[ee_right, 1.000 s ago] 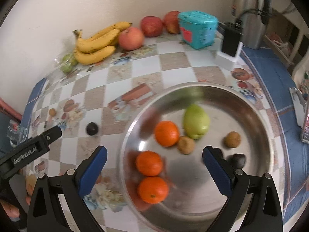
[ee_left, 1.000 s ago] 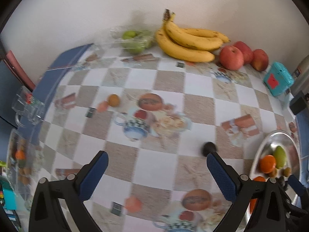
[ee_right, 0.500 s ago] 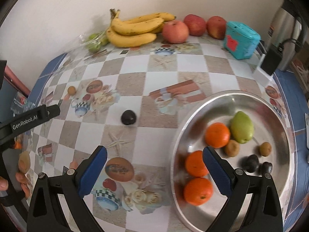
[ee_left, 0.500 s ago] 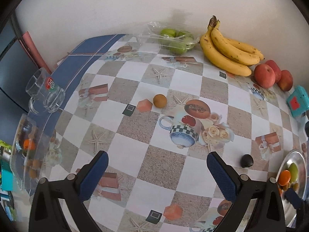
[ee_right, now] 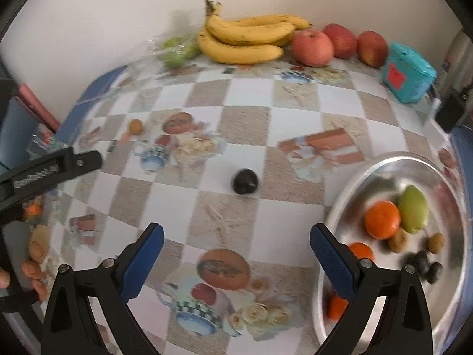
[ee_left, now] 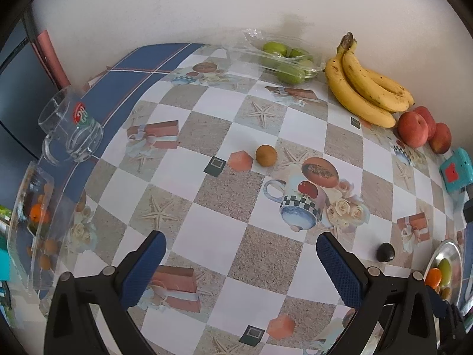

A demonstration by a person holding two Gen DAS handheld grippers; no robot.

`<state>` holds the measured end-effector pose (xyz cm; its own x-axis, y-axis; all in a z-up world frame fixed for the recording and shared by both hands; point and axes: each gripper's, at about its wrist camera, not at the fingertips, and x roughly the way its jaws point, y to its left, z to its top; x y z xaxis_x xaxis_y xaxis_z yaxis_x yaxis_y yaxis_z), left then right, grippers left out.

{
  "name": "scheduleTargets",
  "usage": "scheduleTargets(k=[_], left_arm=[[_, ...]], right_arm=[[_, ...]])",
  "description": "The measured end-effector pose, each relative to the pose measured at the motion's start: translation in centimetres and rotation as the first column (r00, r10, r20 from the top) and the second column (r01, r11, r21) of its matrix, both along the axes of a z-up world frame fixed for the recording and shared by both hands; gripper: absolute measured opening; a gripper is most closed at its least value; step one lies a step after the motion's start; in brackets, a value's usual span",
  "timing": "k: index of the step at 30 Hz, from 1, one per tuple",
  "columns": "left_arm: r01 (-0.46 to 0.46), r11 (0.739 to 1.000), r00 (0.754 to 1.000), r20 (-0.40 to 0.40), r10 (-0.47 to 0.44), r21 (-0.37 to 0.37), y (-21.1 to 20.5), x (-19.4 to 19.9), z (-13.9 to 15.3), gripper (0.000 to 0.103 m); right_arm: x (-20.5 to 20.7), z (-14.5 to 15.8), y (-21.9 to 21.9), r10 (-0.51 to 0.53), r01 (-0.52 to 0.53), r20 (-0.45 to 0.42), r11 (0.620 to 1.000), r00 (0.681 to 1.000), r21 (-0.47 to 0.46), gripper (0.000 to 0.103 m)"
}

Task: Organize fruits
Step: 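Move both tools back toward the last dark plum beside the bowl, then close the right gripper around the last dark plum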

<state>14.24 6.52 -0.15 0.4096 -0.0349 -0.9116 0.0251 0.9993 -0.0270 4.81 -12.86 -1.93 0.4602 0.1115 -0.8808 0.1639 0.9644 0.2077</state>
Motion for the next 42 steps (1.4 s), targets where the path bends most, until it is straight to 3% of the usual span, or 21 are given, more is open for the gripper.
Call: scheduleTargets(k=[11,21,22,24,29,34,38,42], left_arm=[[0.021,1.0,0.999,-0.048,-0.021,-0.009,-0.8,1.2,-2.2,0.103],[0.002,1.0,0.998,-0.068,-0.003,-0.002,-0.7,2.5,-4.5,0.103],[0.003,1.0,0.997,-0.072,-0.004,-0.006,-0.7,2.6,-4.7,0.103],[-0.001,1.0,0.997,-0.075,0.0,-0.015,-0.6,2.9,-4.9,0.103],[-0.014,0.999,0.997,-0.071,0.012,-0.033,-0.4,3.2,-5.0,0.103],[-0.021,0.999,0.997,-0.08,0.019,-0.032,-0.3,3.3,-5.3,0.103],[-0.025,0.999,0.996,-0.081,0.022,-0.037,-0.2,3.3,-5.3,0.103],[-0.026,0.999,0.997,-0.078,0.023,-0.038,-0.2,3.1,-5.1,0.103]], right_arm=[[1.6,-0.2,-0.8,-0.022,0.022,0.03,1.0,0.999,-0.001,0.099],[3.6,-2.1,-0.3,0.001,0.001,0.022,0.996,1.0,-0.09,0.096],[3.7,-2.2,-0.2,0.002,0.0,0.017,0.995,1.0,-0.096,0.095],[4.0,-2.7,-0.2,0.005,-0.004,0.012,0.995,1.0,-0.098,0.077],[4.4,-3.6,0.0,0.01,-0.011,-0.008,0.993,1.0,-0.119,0.075],[4.5,-3.9,0.0,0.005,-0.007,-0.014,0.991,1.0,-0.132,0.066],[4.5,-4.0,0.1,0.009,-0.011,-0.014,0.99,1.0,-0.141,0.053],[4.6,-4.0,0.1,0.013,-0.015,-0.014,0.992,1.0,-0.127,0.05]])
